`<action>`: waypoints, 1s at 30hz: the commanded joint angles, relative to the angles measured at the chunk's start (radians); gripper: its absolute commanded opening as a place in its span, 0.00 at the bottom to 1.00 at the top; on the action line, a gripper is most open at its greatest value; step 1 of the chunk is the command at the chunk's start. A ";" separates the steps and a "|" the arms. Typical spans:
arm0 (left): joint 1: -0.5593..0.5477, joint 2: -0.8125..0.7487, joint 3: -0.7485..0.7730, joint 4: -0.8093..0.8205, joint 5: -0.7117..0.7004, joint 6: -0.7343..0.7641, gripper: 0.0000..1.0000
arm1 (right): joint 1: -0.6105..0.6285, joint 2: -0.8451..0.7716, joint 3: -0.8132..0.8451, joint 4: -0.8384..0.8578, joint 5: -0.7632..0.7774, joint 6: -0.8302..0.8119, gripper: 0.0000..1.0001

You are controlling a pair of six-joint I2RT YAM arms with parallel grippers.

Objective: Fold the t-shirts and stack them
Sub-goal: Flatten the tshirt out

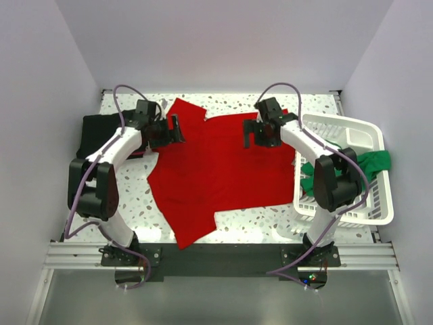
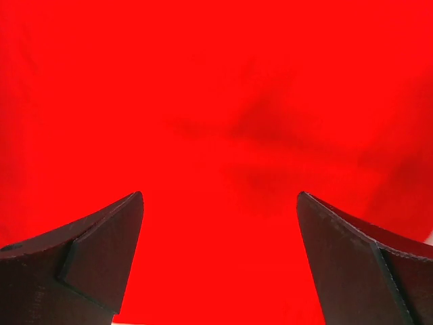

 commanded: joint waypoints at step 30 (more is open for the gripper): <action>0.035 0.687 0.597 -0.128 -0.141 0.172 0.88 | 0.010 0.207 0.006 -0.026 -0.027 0.094 0.99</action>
